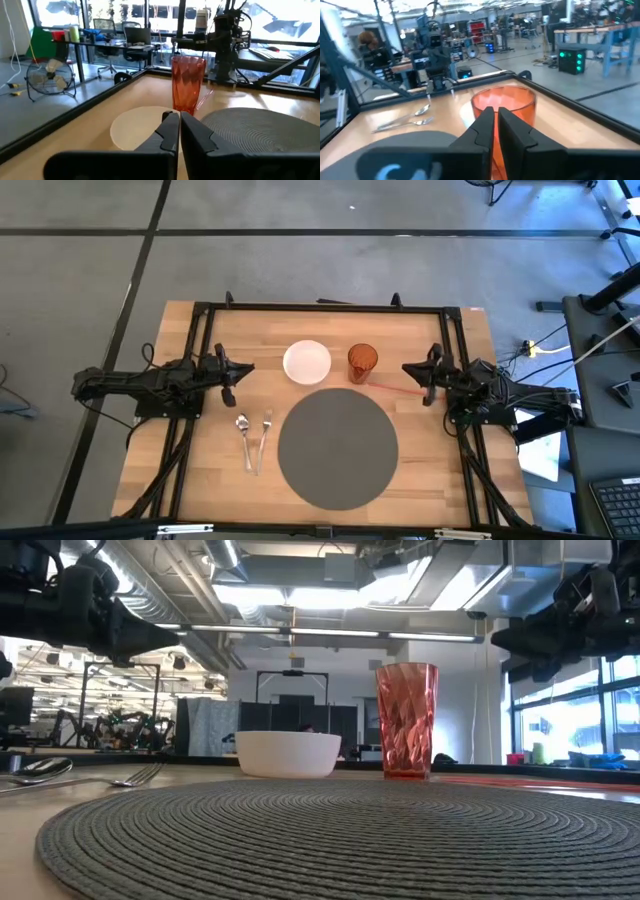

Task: Pick & Place Utensil
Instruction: Put the white bowl to the center of the gray mat

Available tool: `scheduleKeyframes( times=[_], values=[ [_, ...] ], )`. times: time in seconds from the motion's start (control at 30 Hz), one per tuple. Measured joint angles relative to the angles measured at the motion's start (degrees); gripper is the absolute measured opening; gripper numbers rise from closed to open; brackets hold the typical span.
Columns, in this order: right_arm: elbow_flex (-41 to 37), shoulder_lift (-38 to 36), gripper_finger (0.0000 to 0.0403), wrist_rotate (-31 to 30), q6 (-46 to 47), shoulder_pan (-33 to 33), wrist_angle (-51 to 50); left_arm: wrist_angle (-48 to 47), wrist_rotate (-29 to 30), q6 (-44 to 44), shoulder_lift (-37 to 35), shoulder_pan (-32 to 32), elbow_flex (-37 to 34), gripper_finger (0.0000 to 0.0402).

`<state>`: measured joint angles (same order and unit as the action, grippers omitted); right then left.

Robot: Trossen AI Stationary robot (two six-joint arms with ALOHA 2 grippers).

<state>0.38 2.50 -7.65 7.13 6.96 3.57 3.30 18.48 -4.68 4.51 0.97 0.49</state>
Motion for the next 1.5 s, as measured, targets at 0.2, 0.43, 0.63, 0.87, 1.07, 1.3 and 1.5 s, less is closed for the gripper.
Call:
scheduleKeyframes(
  times=[0.2, 0.43, 0.63, 0.87, 1.07, 1.3, 1.5],
  values=[
    [0.0, 0.0, 0.0026, 0.7, -0.2, 0.0, 0.0, 0.0, 0.0, 4.5, 0.0, 0.0, 0.0, 0.0011],
    [0.0, 0.0, 0.0026, 0.8, -0.1, 0.0, -0.3, 0.0, 0.0, 6.1, 0.0, 0.0, 0.0, 0.0011],
    [0.0, 0.0, 0.0026, 0.8, 0.0, 0.0, -0.3, 0.6, -2.2, 8.6, 0.0, 0.0, 0.0, 0.0008],
    [0.0, 0.0, 0.0026, 0.8, 0.1, 0.0, 0.0, 2.2, -7.3, 10.0, 0.0, 0.0, 0.0, 0.0008],
    [0.0, 0.0, 0.0026, 0.8, 0.1, 0.0, 0.0, 4.2, -8.1, 8.4, 0.0, 0.0, 0.0, 0.0006],
    [0.0, 0.0, 0.0026, 0.8, 0.1, 0.0, 0.0, 6.3, -5.7, 8.4, 0.0, 0.0, 0.0, 0.0006],
    [0.0, 0.0, 0.0026, 0.8, 0.1, 0.0, 0.0, 6.2, 0.2, 8.4, 0.0, 0.0, 0.0, 0.0006]
  ],
)
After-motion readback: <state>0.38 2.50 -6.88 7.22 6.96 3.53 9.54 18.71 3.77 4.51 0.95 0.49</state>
